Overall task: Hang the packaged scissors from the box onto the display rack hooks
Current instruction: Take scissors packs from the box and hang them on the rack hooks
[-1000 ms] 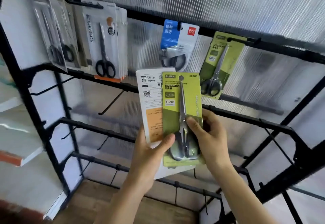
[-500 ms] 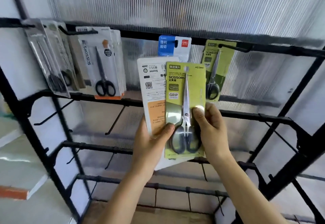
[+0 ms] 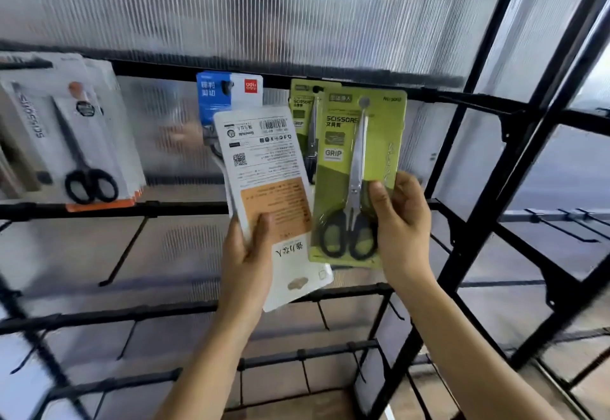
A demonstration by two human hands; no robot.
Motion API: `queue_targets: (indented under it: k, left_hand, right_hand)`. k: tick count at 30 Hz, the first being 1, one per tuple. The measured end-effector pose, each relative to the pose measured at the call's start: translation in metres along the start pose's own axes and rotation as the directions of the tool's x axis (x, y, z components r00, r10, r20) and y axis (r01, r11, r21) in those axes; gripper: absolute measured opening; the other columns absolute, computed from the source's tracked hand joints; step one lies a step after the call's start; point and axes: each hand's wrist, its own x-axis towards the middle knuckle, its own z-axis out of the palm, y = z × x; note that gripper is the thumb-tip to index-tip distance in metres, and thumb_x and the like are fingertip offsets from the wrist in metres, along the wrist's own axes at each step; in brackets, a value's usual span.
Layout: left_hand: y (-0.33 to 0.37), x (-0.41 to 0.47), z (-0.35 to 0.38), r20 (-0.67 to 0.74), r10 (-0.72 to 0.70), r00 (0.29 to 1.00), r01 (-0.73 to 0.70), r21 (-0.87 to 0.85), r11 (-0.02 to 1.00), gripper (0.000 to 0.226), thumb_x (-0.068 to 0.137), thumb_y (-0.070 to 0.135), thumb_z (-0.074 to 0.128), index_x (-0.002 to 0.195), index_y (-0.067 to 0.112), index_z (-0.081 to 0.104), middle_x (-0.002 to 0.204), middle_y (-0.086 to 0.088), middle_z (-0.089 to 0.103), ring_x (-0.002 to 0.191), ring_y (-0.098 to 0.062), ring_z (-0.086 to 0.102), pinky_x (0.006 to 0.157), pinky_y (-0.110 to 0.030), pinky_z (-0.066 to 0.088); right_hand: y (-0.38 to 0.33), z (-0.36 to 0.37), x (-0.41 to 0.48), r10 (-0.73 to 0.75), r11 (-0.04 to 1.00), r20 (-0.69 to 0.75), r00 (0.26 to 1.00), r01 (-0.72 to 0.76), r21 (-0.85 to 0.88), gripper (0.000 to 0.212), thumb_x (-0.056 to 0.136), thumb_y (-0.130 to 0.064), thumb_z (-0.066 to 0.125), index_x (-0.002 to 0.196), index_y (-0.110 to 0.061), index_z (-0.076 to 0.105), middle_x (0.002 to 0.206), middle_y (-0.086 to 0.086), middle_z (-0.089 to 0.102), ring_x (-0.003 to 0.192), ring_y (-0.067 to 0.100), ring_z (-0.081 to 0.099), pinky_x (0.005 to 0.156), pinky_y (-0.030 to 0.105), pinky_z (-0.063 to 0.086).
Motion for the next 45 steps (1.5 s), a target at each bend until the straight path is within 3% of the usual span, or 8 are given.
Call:
queue_targets:
  k: [10, 15, 18, 21, 27, 31, 41, 45]
  left_hand:
    - [0.011, -0.004, 0.022, -0.019, 0.092, 0.996, -0.091, 0.027, 0.995, 0.016, 0.092, 0.02, 0.048, 0.095, 0.036, 0.052, 0.093, 0.019, 0.062, 0.077, 0.013, 0.062, 0.064, -0.005, 0.047]
    - [0.012, -0.006, 0.025, -0.043, 0.112, 0.993, -0.11, 0.064, 0.992, 0.01, 0.09, 0.029, 0.05, 0.097, 0.034, 0.053, 0.098, 0.016, 0.064, 0.088, 0.004, 0.063, 0.079, -0.016, 0.05]
    - [0.014, -0.008, 0.027, -0.03, 0.108, 0.994, -0.106, 0.069, 0.992, 0.019, 0.084, 0.038, 0.049, 0.102, 0.034, 0.053, 0.1, 0.012, 0.065, 0.09, -0.002, 0.064, 0.074, -0.019, 0.051]
    - [0.016, -0.009, 0.029, -0.031, 0.113, 0.993, -0.111, 0.052, 0.992, 0.012, 0.091, 0.027, 0.048, 0.1, 0.034, 0.051, 0.095, 0.017, 0.064, 0.079, 0.009, 0.063, 0.062, -0.008, 0.048]
    - [0.019, -0.004, 0.03, -0.037, 0.118, 0.992, -0.117, 0.015, 0.993, 0.013, 0.09, 0.026, 0.048, 0.097, 0.036, 0.052, 0.096, 0.018, 0.063, 0.079, 0.012, 0.062, 0.062, -0.007, 0.048]
    - [0.018, -0.001, 0.03, -0.023, 0.116, 0.993, -0.116, 0.009, 0.993, 0.014, 0.091, 0.024, 0.048, 0.1, 0.034, 0.052, 0.098, 0.016, 0.064, 0.083, 0.008, 0.063, 0.064, -0.007, 0.048]
    - [0.021, -0.001, 0.007, -0.073, 0.138, 0.988, -0.126, 0.15, 0.981, 0.012, 0.091, 0.027, 0.049, 0.095, 0.039, 0.051, 0.095, 0.021, 0.063, 0.081, 0.013, 0.062, 0.063, -0.005, 0.046]
    - [0.023, -0.004, 0.007, -0.072, 0.155, 0.985, -0.14, 0.172, 0.975, 0.015, 0.093, 0.023, 0.048, 0.093, 0.038, 0.05, 0.093, 0.023, 0.061, 0.079, 0.016, 0.06, 0.063, -0.003, 0.045]
  right_hand:
    - [-0.001, -0.008, 0.026, 0.031, 0.999, 0.097, 0.995, -0.033, 0.02, 0.015, 0.092, -0.014, 0.053, 0.105, -0.021, 0.051, 0.081, 0.001, 0.06, 0.068, 0.009, 0.057, 0.058, 0.023, 0.05]
    - [-0.012, -0.008, 0.037, -0.022, 0.998, 0.236, 0.972, 0.034, -0.048, 0.065, 0.087, -0.011, 0.046, 0.119, -0.066, 0.028, 0.118, 0.007, 0.057, 0.073, 0.021, 0.048, 0.063, 0.037, 0.044]
    - [-0.019, -0.008, 0.045, -0.033, 0.996, 0.262, 0.965, 0.054, -0.075, 0.065, 0.086, -0.007, 0.04, 0.122, -0.061, 0.034, 0.09, 0.015, 0.06, 0.059, 0.028, 0.043, 0.053, 0.048, 0.045]
    - [-0.019, -0.008, 0.049, -0.022, 0.993, 0.311, 0.95, 0.056, -0.101, 0.065, 0.09, -0.001, 0.041, 0.131, -0.05, 0.033, 0.093, -0.006, 0.062, 0.065, 0.023, 0.044, 0.059, 0.04, 0.044]
    - [-0.017, -0.006, 0.051, 0.024, 0.997, 0.313, 0.95, 0.001, -0.079, 0.064, 0.084, -0.01, 0.043, 0.14, -0.04, 0.032, 0.085, 0.022, 0.055, 0.065, 0.024, 0.044, 0.054, 0.051, 0.044]
    - [-0.018, -0.003, 0.058, 0.077, 0.995, 0.293, 0.953, -0.053, -0.089, 0.061, 0.09, -0.004, 0.043, 0.139, -0.038, 0.034, 0.091, -0.004, 0.064, 0.077, 0.038, 0.055, 0.073, 0.061, 0.051]
    - [0.017, 0.037, 0.114, 0.225, 0.901, 0.376, 0.899, -0.045, -0.431, 0.064, 0.092, -0.005, 0.045, 0.146, -0.029, 0.022, 0.123, 0.008, 0.053, 0.095, 0.021, 0.059, 0.082, 0.03, 0.053]
    - [0.025, 0.039, 0.11, 0.381, 0.82, 0.396, 0.836, -0.107, -0.562, 0.051, 0.09, -0.029, 0.055, 0.137, -0.014, 0.042, 0.126, 0.004, 0.052, 0.104, 0.017, 0.057, 0.087, 0.017, 0.047]
